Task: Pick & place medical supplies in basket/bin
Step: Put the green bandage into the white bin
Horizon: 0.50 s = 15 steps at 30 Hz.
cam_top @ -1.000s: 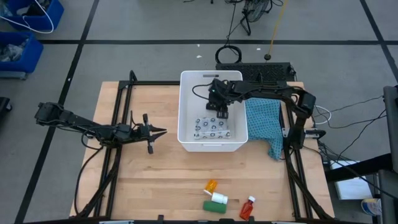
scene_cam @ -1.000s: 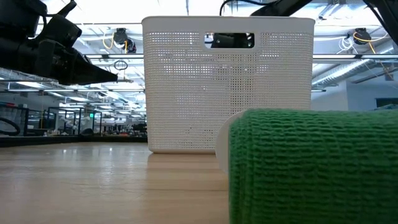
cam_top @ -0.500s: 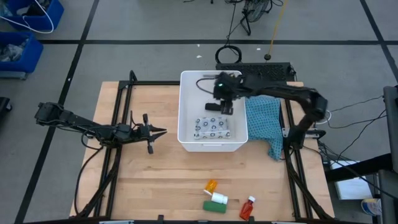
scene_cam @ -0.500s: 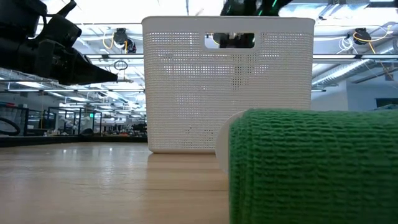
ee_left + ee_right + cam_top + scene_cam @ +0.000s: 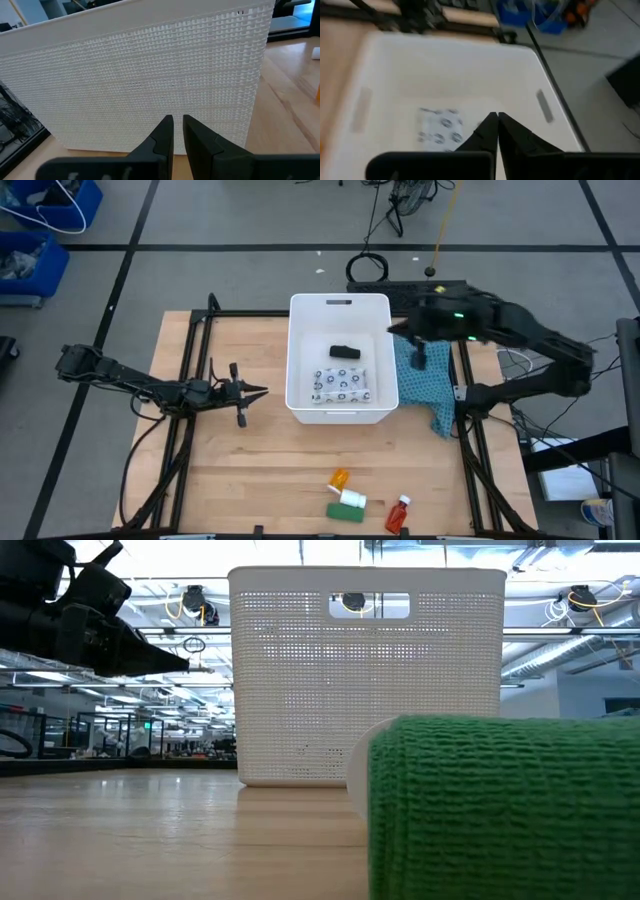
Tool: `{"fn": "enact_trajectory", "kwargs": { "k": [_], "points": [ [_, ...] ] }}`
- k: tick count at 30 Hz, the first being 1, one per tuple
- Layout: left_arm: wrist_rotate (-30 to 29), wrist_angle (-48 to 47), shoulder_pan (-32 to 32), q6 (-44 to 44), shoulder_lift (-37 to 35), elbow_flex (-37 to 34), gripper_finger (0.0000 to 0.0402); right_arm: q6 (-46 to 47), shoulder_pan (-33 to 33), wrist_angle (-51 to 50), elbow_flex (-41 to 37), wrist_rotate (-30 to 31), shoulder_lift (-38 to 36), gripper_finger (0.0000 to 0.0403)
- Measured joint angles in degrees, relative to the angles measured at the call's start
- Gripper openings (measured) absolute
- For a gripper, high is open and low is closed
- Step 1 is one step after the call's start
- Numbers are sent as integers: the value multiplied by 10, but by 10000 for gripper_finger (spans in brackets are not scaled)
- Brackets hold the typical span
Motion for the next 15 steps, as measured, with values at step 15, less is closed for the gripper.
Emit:
{"fn": "enact_trajectory", "kwargs": {
  "k": [15],
  "points": [
    [-14, 1, 0, -4, 0, 0, 47, 91, 129, 278, -407, -35, -321, 0]
  ]
}}
